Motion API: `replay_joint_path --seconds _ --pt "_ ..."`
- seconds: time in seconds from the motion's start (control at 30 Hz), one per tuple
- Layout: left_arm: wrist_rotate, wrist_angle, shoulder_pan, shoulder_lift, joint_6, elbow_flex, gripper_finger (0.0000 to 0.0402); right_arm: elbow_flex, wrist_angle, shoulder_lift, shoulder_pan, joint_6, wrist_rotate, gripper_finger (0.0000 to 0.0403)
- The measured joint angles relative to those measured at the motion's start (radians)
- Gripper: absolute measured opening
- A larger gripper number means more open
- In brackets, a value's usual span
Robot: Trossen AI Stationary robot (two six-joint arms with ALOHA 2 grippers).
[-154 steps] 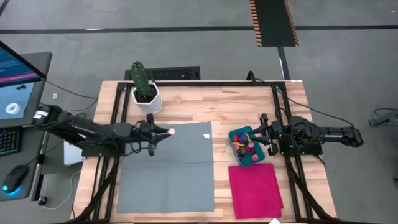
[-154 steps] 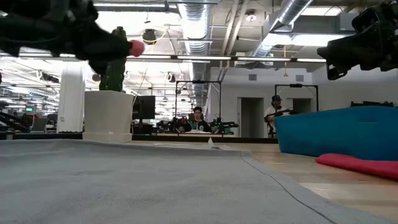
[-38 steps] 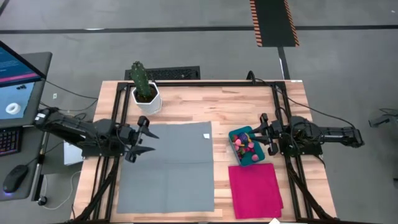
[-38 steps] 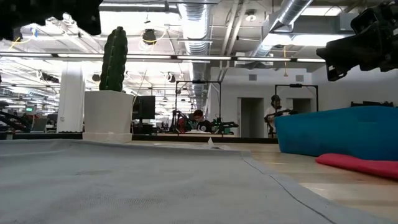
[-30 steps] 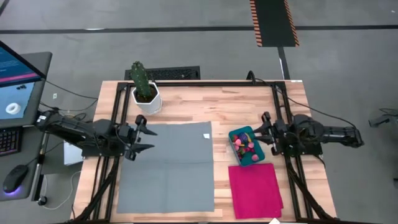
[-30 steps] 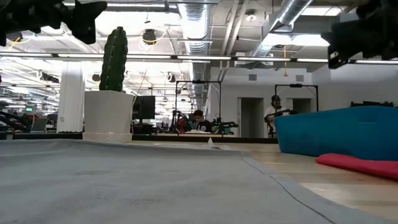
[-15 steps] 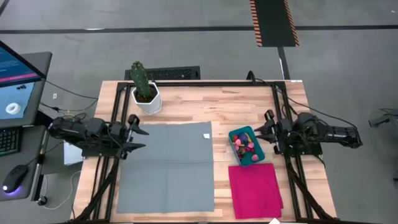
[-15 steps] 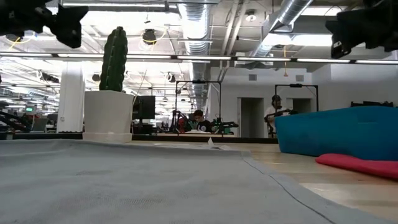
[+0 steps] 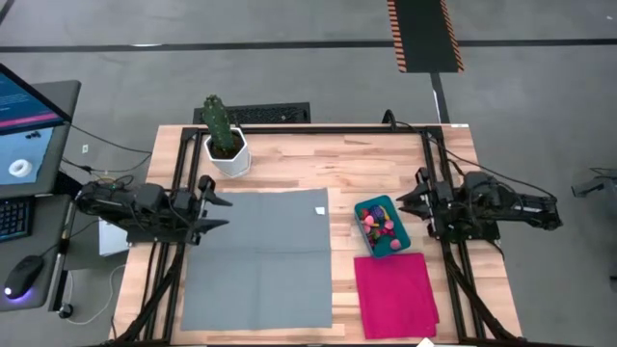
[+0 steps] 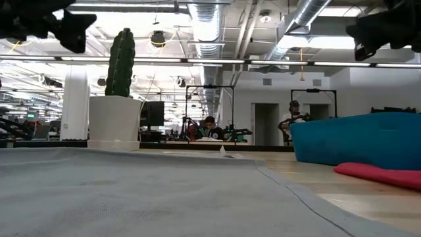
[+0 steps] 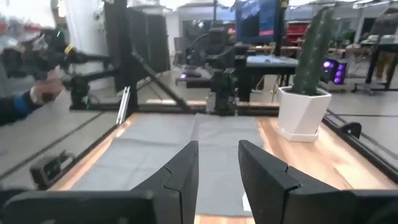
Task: Pick and placing Produce into tupperware
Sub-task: Return to Home Position
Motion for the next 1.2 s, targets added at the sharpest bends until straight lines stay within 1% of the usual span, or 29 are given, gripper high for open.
replay_joint_path --seconds 0.07,0.2,0.43,0.53,0.87,1.07,1.2 --pt "-0.02 -0.002 0.0 0.0 -0.016 -0.005 0.0215 -0.012 -0.011 0.0 0.004 -0.016 -0.016 0.0139" --pt "-0.003 0.027 0.0 0.0 -0.019 -0.005 0.0215 -0.063 0.075 0.0 0.013 -0.019 -0.045 0.0138" --pt "-0.006 0.025 0.0 0.0 -0.017 -0.005 0.0215 -0.163 0.199 0.0 0.013 -0.021 -0.045 0.0139" --pt "-0.006 0.023 0.0 0.0 -0.01 -0.005 0.0215 -0.218 0.289 0.0 -0.003 -0.021 -0.03 0.0138" --pt "-0.01 0.006 0.0 0.0 0.005 -0.005 0.0215 -0.22 0.283 0.011 -0.041 -0.021 -0.009 0.0138" --pt "-0.1 -0.074 0.0 0.0 -0.014 -0.005 0.0215 -0.22 0.282 0.011 -0.052 -0.021 0.004 0.0138" --pt "-0.135 -0.168 0.0 0.001 -0.088 -0.005 0.0215 -0.221 0.281 0.011 -0.052 -0.02 0.003 0.0139"
